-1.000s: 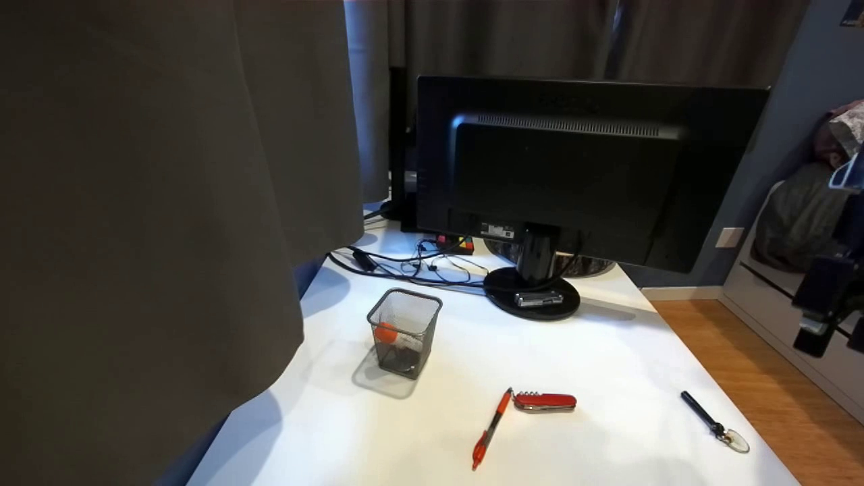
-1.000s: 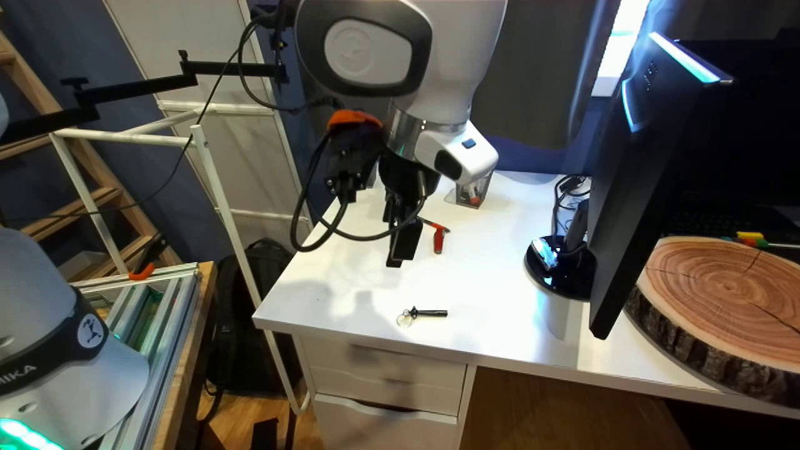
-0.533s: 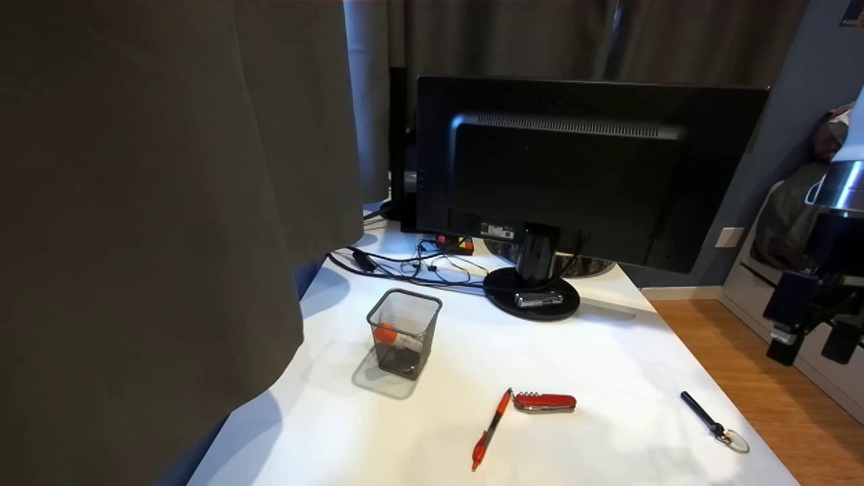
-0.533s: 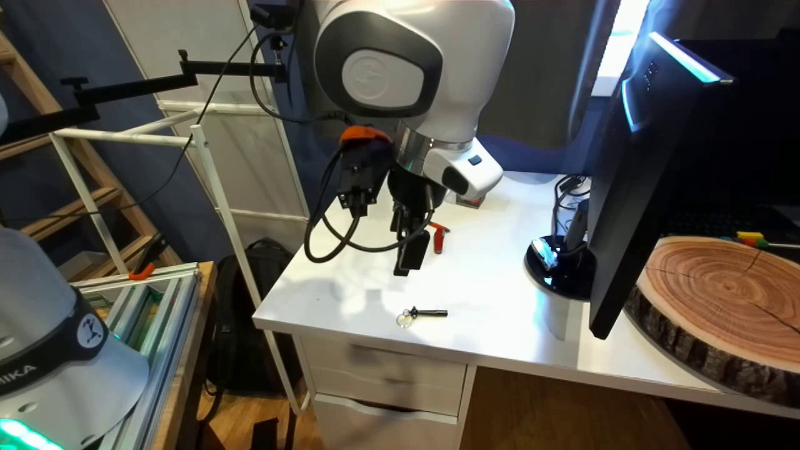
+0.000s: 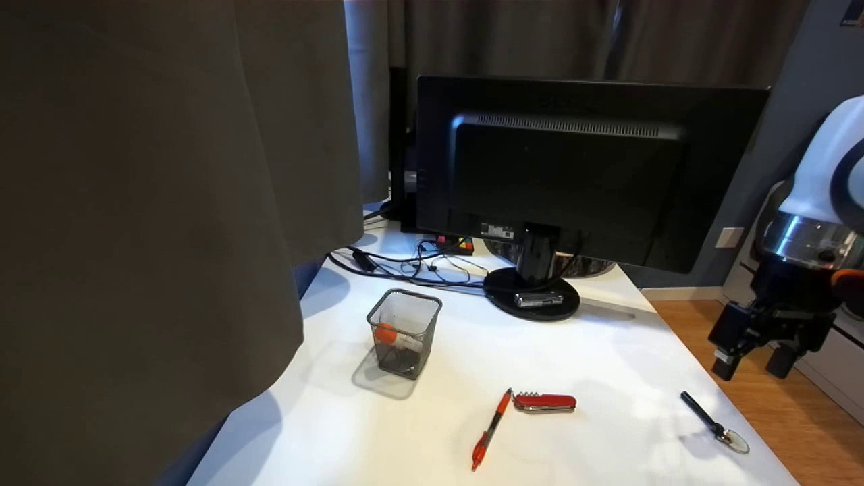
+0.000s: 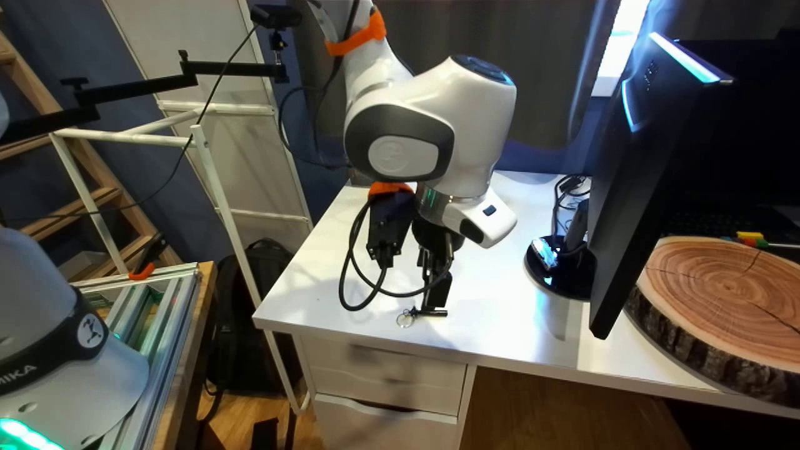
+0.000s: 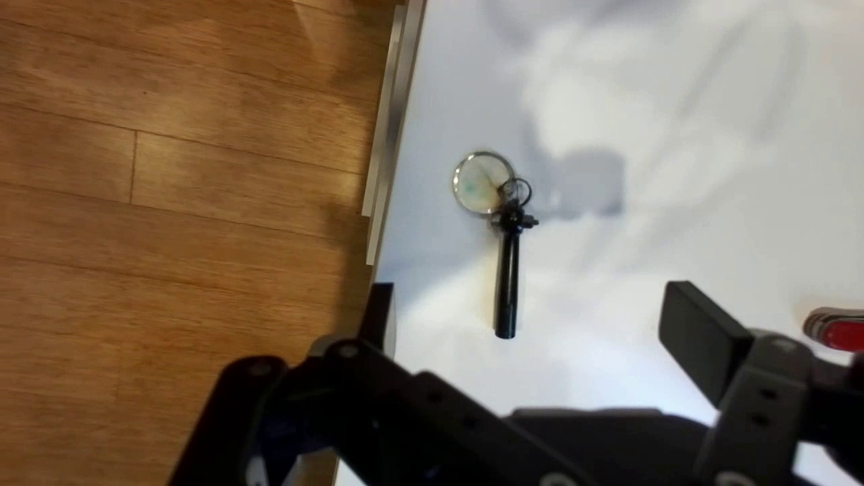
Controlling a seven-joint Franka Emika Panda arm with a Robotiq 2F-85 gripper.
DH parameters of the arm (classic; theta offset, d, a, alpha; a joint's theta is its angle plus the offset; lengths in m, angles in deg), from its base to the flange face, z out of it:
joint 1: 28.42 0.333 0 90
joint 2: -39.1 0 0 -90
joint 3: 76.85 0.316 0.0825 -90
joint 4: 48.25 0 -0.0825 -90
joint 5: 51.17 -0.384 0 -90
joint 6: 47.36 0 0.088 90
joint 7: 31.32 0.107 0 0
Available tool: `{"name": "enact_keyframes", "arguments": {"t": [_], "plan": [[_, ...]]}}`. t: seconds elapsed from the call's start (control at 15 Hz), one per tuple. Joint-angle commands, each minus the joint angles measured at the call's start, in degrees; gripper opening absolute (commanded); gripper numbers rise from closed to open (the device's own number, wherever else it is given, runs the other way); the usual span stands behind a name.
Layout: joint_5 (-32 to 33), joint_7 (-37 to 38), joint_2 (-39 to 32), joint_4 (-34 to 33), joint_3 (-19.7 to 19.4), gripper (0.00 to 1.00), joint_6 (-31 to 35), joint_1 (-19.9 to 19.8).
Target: Move the black object to the small bin
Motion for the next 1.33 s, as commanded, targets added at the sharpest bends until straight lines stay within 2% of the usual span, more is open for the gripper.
{"name": "enact_keyframes", "arguments": {"t": [0.0,0.27,0.4,0.47,0.53,0.6,0.73,0.87,1.07,1.13,1.27], "plan": [[1.98,-0.15,-8.31,-5.86,-0.27,0.99,3.37,-1.72],[1.85,-3.01,-14.83,-10.8,0.19,0.77,4.79,-5.11],[1.76,-5.01,-15.65,-11.57,0.67,0.8,5.44,-6.93],[1.53,-6.44,-14.95,-10.98,1.07,0.93,5.53,-8.17],[2.04,-2.77,-9.11,-6.22,2.07,0.95,6.0,-3.57],[1.8,-4.47,-14.73,-10.52,0.91,0.81,4.97,-6.97],[1.67,-4.2,-12.69,-9.57,2.21,0.94,5.05,-5.72],[1.67,-3.17,-10.85,-8.4,2.63,0.95,5.05,-3.92],[1.66,-2.99,-10.12,-7.57,2.55,0.95,5.05,-3.75],[1.66,-3.0,-10.12,-7.5,2.49,0.99,5.05,-3.86],[1.16,-1.58,-9.36,-6.51,3.32,1.0,5.11,-2.62]]}}
